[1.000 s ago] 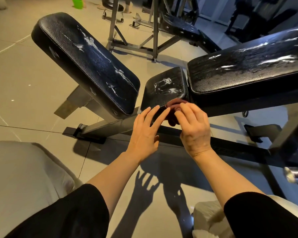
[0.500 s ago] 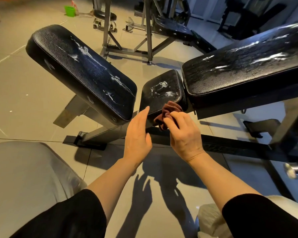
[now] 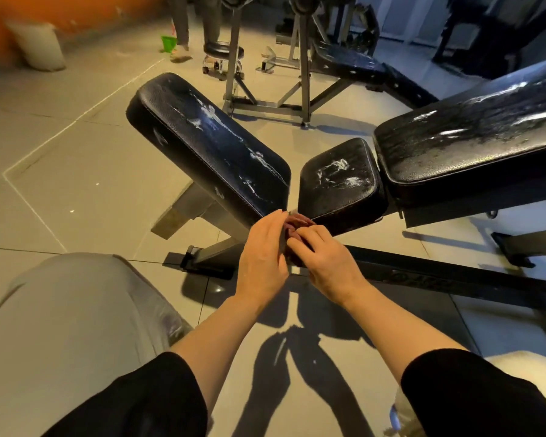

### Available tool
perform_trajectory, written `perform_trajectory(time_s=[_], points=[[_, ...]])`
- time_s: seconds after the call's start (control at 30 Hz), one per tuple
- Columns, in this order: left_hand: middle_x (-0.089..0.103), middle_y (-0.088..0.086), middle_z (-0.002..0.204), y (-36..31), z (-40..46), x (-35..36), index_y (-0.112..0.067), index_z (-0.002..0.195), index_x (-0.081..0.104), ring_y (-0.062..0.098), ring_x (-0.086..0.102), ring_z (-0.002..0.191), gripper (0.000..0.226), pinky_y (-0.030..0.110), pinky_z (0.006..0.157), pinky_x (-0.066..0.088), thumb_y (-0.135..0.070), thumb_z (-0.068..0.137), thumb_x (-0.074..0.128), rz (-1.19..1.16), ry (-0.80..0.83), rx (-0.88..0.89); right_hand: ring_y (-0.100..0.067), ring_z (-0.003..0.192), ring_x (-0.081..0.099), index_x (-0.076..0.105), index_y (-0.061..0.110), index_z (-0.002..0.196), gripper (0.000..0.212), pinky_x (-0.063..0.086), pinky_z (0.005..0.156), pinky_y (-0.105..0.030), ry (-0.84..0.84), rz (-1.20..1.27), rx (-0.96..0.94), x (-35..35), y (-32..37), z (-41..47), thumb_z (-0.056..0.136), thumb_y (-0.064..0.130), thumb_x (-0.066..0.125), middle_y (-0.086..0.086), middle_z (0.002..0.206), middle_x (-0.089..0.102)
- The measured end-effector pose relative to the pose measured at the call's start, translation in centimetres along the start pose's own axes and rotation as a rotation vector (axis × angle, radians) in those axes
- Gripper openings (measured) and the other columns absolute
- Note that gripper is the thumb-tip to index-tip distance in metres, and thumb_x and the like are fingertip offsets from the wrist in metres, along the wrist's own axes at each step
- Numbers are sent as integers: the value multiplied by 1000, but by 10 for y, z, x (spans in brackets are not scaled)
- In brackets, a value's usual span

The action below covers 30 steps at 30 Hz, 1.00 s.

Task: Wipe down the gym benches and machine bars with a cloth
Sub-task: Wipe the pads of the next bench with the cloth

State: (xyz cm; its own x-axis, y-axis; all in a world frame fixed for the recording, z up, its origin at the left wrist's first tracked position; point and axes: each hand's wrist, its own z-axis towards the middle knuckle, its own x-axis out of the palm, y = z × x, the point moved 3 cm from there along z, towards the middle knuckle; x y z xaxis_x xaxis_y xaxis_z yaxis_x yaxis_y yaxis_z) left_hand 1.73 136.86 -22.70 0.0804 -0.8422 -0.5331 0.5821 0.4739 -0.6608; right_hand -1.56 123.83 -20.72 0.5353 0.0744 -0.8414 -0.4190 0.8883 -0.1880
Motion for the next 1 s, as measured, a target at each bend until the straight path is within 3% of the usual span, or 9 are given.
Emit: perform_trajectory(time_s=[0.07, 0.13, 0.27, 0.43, 0.53, 0.67, 0.8, 0.93, 1.0], points=[[47, 9, 140, 11, -2, -17, -8, 137, 46, 17, 38, 131, 67, 14, 112, 20, 12, 75, 59, 69, -66, -55, -28, 102, 53, 66, 1, 112, 35, 54, 82, -34, -77, 21, -4, -10, 14, 22, 78, 1, 61, -18, 110, 64], [46, 11, 141, 21, -2, -38, -5, 136, 47, 21, 40, 129, 64, 24, 111, 28, 12, 77, 60, 139, -119, -120, -30, 105, 53, 65, 1, 116, 37, 54, 83, -35, -105, 9, -29, -17, 28, 49, 79, 4, 59, -18, 115, 63], [41, 13, 146, 39, 5, -69, -6, 140, 44, 27, 37, 136, 66, 41, 110, 38, 9, 79, 64, 274, -132, -214, -32, 119, 52, 64, 8, 119, 45, 54, 88, -38, 66, -18, -90, -4, 48, 86, 74, 8, 66, -15, 129, 59], [10, 5, 160, 51, 15, -77, -17, 152, 18, 20, 8, 147, 81, 34, 118, 23, -2, 86, 62, 432, 110, -229, -29, 117, 57, 70, 15, 107, 46, 52, 89, -41, 329, -91, -151, 29, 47, 75, 64, 14, 87, -8, 120, 65], [-1, 3, 162, 56, 11, -86, -18, 154, 8, 20, 1, 148, 91, 34, 118, 21, -8, 85, 67, 544, 312, -191, -28, 108, 61, 71, 12, 103, 41, 54, 84, -39, 253, -95, -138, 26, 51, 73, 64, 12, 85, -9, 113, 68], [-8, 3, 162, 54, 11, -92, -25, 154, 0, 22, 0, 149, 100, 37, 117, 26, -7, 83, 68, 516, 332, -228, -30, 114, 59, 66, 8, 111, 32, 52, 85, -39, 48, -110, -154, 9, 53, 77, 79, 7, 63, -13, 123, 63], [-15, 1, 160, 62, 10, -87, -33, 152, -8, 23, 4, 148, 109, 35, 108, 40, -9, 81, 71, 478, 307, -160, -29, 128, 50, 63, 15, 117, 45, 46, 96, -43, 183, -141, -74, 25, 52, 75, 74, 12, 73, -8, 134, 58], [-20, 5, 159, 76, 11, -95, -37, 145, -19, 24, -7, 148, 114, 32, 111, 32, -14, 81, 72, 516, 274, -62, -29, 102, 62, 70, 15, 96, 39, 52, 80, -39, 328, -159, -51, 46, 51, 41, 60, 12, 86, -6, 103, 69], [-21, 6, 159, 81, 15, -96, -38, 144, -20, 25, -9, 148, 116, 33, 111, 31, -16, 80, 74, 502, 250, -27, -29, 88, 61, 70, 11, 91, 37, 49, 68, -36, 231, -125, 17, 38, 44, 32, 58, 6, 84, -7, 94, 69]])
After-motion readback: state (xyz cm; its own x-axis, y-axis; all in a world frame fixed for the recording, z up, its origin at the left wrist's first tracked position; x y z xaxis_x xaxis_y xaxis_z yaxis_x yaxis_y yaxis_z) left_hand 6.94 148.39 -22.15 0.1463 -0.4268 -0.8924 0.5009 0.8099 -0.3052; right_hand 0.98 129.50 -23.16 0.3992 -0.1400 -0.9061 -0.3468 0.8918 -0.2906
